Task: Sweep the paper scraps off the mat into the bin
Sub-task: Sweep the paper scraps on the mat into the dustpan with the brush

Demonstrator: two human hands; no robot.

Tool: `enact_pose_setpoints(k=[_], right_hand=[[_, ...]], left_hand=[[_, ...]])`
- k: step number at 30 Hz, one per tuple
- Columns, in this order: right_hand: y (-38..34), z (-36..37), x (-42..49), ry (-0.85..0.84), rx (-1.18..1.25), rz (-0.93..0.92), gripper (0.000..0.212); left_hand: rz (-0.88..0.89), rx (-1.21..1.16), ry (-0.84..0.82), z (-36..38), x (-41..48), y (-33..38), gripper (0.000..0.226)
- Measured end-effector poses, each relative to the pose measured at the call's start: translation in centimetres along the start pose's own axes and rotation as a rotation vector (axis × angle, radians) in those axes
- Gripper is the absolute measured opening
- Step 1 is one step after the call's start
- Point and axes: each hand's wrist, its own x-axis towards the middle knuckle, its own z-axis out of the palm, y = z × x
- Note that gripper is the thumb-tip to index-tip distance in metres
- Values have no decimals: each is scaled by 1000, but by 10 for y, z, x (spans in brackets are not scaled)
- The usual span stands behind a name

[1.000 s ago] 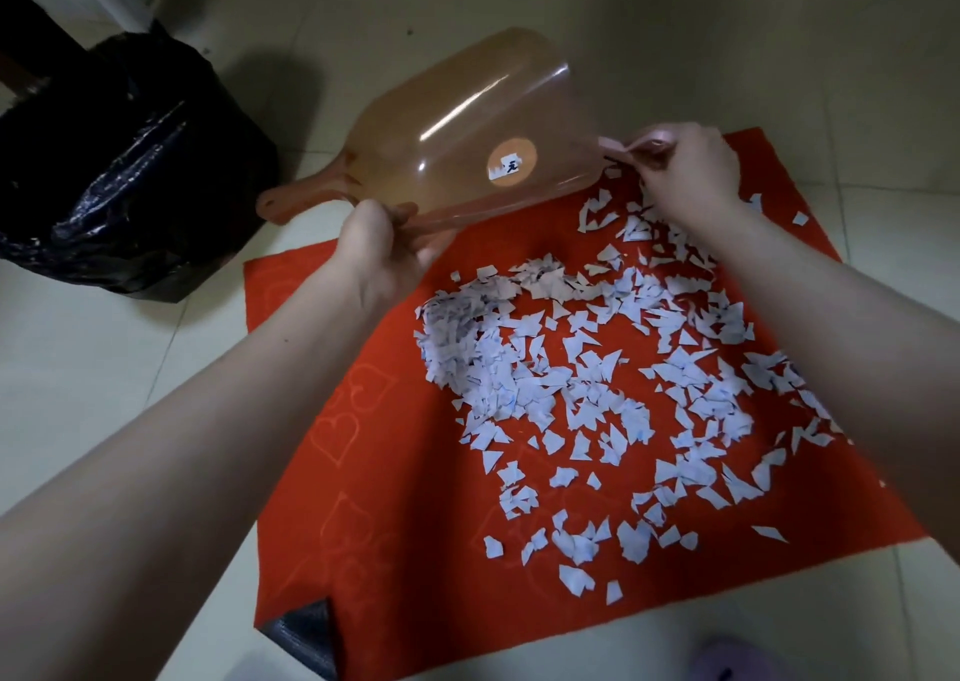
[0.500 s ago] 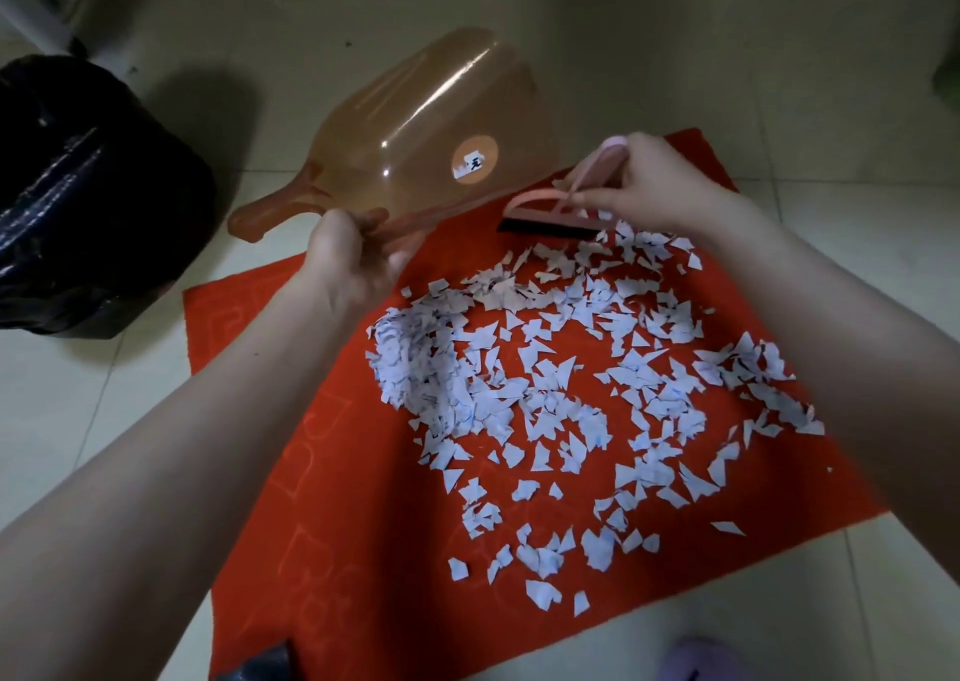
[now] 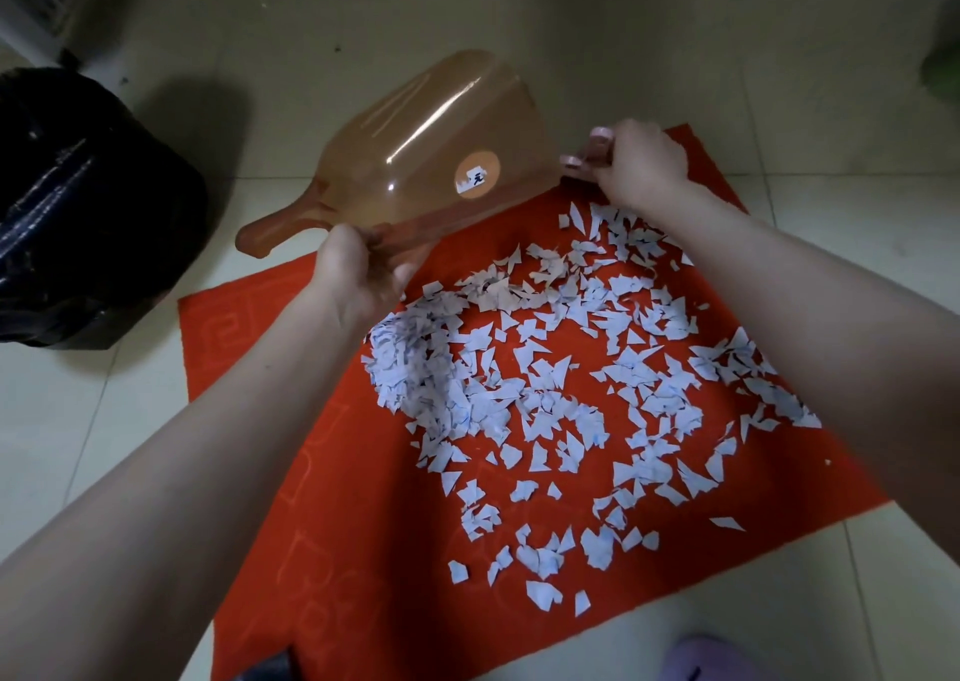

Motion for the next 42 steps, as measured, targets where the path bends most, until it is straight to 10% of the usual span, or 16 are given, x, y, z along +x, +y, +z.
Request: enact_pose_setpoints(k=[10, 18, 31, 42], right_hand=[[29, -29, -12, -76, 439, -51, 26], [59, -19, 9, 252, 375, 205, 31], [61, -17, -2, 9, 419, 120, 27], [75, -22, 0, 244, 414, 212, 41]], left_hand=[[10, -21, -9, 9, 1, -4, 30], [10, -12, -13, 17, 4, -11, 33], [-12, 23, -9, 19, 3, -20, 33], [-17, 6, -43, 26, -6, -21, 32]])
